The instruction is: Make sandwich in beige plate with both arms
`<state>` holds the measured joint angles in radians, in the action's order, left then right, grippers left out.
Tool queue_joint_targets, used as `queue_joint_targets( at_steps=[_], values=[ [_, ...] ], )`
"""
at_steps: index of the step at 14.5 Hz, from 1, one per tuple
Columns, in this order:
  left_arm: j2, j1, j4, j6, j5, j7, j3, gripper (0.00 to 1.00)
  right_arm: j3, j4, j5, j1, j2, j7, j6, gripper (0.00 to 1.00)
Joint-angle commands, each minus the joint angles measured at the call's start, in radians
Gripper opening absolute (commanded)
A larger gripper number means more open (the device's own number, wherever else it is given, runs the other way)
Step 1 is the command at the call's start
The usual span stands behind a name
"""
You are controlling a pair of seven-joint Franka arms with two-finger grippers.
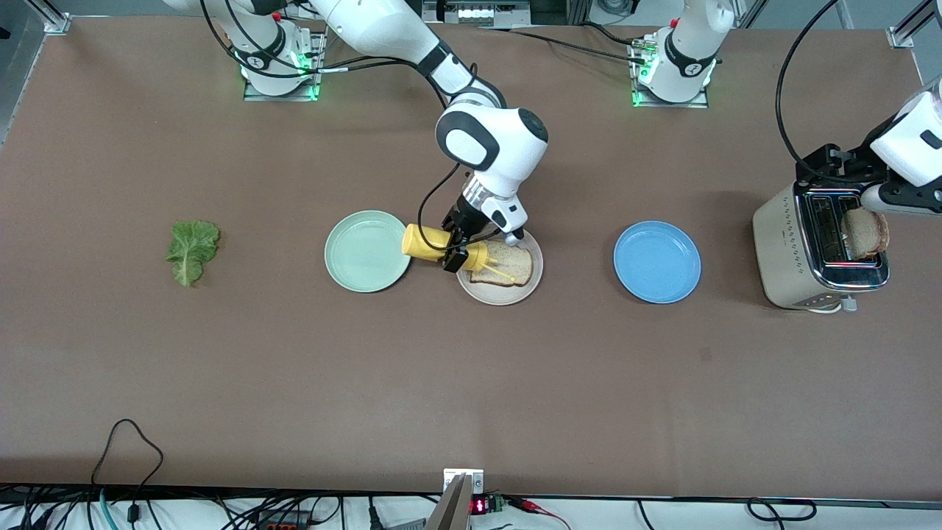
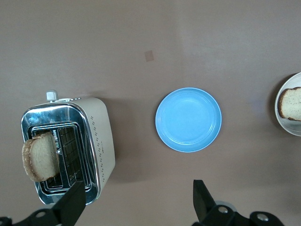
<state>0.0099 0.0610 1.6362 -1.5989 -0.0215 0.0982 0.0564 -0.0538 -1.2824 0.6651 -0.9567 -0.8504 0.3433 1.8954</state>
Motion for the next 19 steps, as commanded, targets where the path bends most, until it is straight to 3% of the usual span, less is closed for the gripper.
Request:
queue_joint_targets(
  at_steps=[1,5,7,12,19],
  values=[
    [-0.01,0.008,-0.003,0.011,-0.02,-0.012,0.003,1.0,-0.017,0.04,0.007,-0.007,-0.001,-0.027,-0.035,0.34],
    [-0.01,0.008,-0.003,0.013,-0.018,-0.012,0.003,1.0,-0.018,0.041,-0.123,0.059,0.046,-0.043,-0.027,0.34],
    [-0.01,0.007,-0.003,0.013,-0.02,-0.012,0.003,1.0,-0.006,0.034,-0.188,0.131,0.124,-0.024,-0.024,0.34],
    [-0.01,0.007,-0.004,0.013,-0.02,-0.008,0.003,1.0,-0.004,0.02,-0.474,0.317,0.278,0.257,-0.03,0.34],
    [-0.01,0.01,-0.006,0.031,-0.02,-0.014,0.002,1.0,-0.004,-0.109,-0.916,0.594,0.436,0.649,-0.029,0.34]
  ],
)
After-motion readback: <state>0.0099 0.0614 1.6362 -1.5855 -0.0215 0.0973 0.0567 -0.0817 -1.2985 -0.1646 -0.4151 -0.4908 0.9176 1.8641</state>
